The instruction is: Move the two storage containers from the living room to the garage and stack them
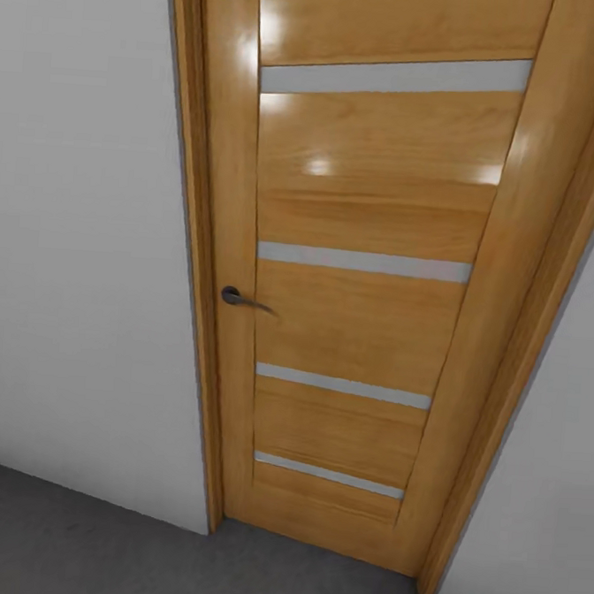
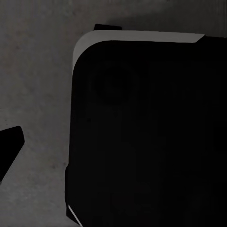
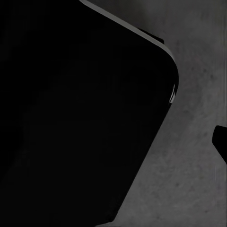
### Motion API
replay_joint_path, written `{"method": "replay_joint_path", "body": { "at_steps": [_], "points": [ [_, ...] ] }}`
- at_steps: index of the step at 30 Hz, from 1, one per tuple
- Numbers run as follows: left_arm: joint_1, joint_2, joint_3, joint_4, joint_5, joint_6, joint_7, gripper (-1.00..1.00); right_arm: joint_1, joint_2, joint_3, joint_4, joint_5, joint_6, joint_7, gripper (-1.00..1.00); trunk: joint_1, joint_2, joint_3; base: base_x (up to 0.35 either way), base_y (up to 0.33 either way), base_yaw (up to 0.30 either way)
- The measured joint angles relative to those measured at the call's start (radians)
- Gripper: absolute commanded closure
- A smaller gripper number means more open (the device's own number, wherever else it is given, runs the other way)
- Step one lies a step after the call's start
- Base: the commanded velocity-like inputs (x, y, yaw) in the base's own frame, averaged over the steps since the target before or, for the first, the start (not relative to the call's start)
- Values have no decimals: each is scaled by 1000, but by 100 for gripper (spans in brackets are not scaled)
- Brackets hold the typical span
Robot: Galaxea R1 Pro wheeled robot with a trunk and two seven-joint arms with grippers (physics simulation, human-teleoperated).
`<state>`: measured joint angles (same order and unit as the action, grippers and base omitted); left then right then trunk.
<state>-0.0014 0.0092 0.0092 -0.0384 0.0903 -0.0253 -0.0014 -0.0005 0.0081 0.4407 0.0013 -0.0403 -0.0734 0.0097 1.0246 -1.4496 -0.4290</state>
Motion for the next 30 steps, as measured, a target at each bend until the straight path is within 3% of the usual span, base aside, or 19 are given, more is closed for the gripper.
{"method": "replay_joint_path", "body": {
  "at_steps": [14,30],
  "points": [
    [0,0,0,0,0,0,0,-100,0,0,0,0,-1,0,0,-100,0,0,0,292,53,-3],
    [0,0,0,0,0,0,0,-100,0,1,0,0,0,0,0,-100,0,0,0,24,1,-47]
  ]
}}
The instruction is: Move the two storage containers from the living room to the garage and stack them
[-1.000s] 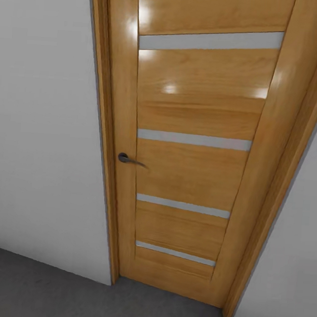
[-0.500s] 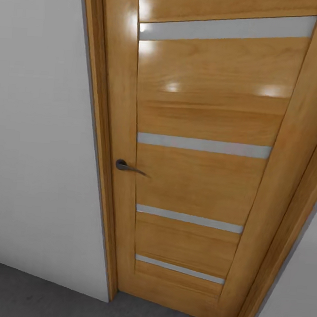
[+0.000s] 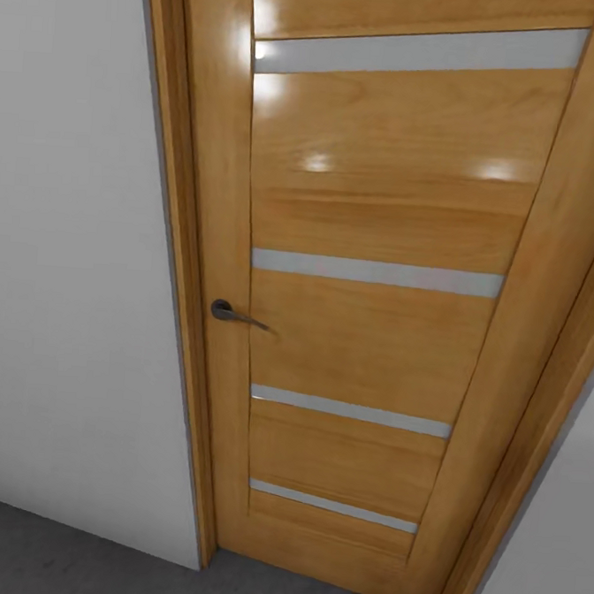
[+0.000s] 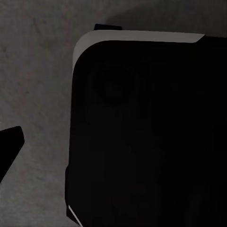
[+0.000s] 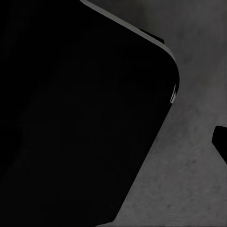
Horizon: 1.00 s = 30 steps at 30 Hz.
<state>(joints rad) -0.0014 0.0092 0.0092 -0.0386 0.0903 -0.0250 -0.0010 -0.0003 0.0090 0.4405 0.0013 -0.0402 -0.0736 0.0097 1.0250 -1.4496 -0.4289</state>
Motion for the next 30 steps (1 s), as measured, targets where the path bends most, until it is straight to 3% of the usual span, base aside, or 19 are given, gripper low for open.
{"method": "replay_joint_path", "body": {
  "at_steps": [7,30],
  "points": [
    [0,0,0,0,0,0,0,-100,0,0,0,0,0,0,0,-100,0,0,0,0,0,-138],
    [0,0,0,0,0,0,1,-100,0,0,0,0,0,0,0,-100,0,0,0,56,56,-3]
  ]
}}
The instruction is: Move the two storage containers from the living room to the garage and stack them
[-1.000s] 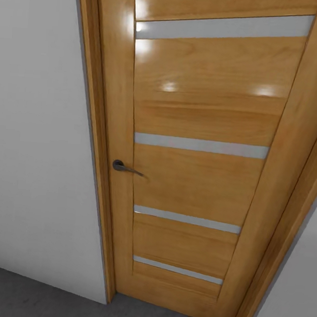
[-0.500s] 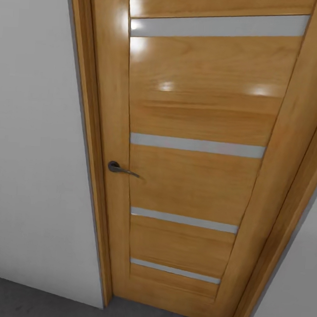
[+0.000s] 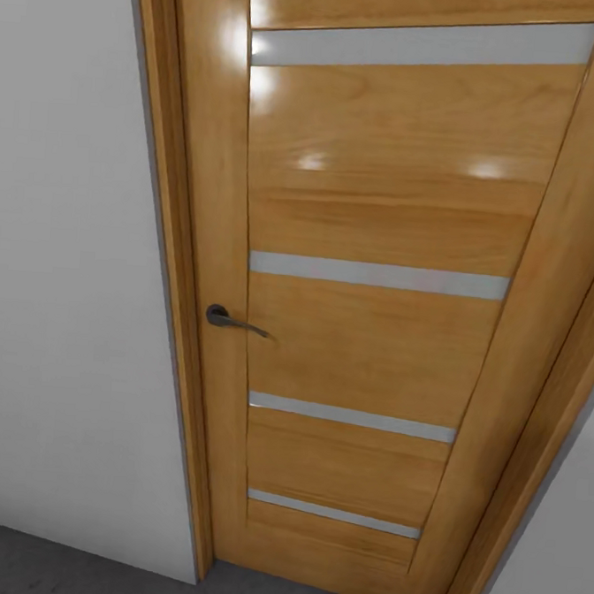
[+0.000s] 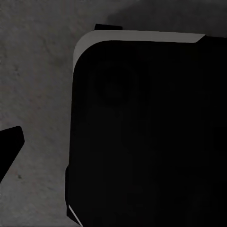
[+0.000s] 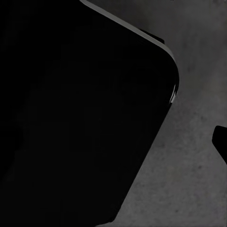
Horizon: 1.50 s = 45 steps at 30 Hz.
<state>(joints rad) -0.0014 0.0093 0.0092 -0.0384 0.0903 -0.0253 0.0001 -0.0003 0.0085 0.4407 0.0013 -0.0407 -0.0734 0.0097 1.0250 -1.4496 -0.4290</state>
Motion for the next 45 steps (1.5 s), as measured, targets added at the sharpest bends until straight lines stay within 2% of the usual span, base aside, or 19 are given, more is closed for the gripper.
{"method": "replay_joint_path", "body": {
  "at_steps": [8,18,25,45],
  "points": [
    [0,1,0,0,0,0,1,-100,0,1,0,0,0,0,0,-100,0,0,0,12,0,0],
    [0,0,0,0,0,-4,0,-100,0,0,0,0,0,0,0,-100,0,0,0,184,0,0],
    [0,0,0,0,0,-27,1,-100,0,0,0,0,0,0,0,-100,0,0,0,11,0,0],
    [0,0,0,0,0,-29,1,-100,0,1,0,0,0,0,0,-100,0,0,0,0,0,-25]
  ]
}}
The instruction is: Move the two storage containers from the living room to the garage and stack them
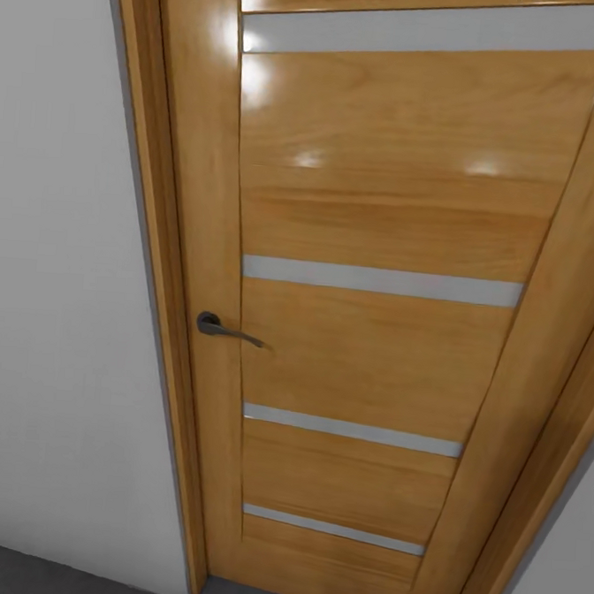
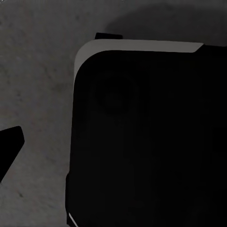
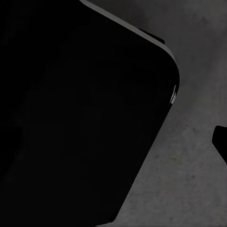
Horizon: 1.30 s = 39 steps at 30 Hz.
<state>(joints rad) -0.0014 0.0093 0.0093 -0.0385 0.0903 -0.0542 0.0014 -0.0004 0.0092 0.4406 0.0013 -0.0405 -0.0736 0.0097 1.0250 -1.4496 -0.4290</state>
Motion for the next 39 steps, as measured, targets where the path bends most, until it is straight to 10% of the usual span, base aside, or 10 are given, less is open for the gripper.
{"method": "replay_joint_path", "body": {
  "at_steps": [39],
  "points": [
    [0,1,0,0,1,-1,0,-100,-1,0,2,0,-1,0,0,-100,0,0,0,0,0,-37]
  ]
}}
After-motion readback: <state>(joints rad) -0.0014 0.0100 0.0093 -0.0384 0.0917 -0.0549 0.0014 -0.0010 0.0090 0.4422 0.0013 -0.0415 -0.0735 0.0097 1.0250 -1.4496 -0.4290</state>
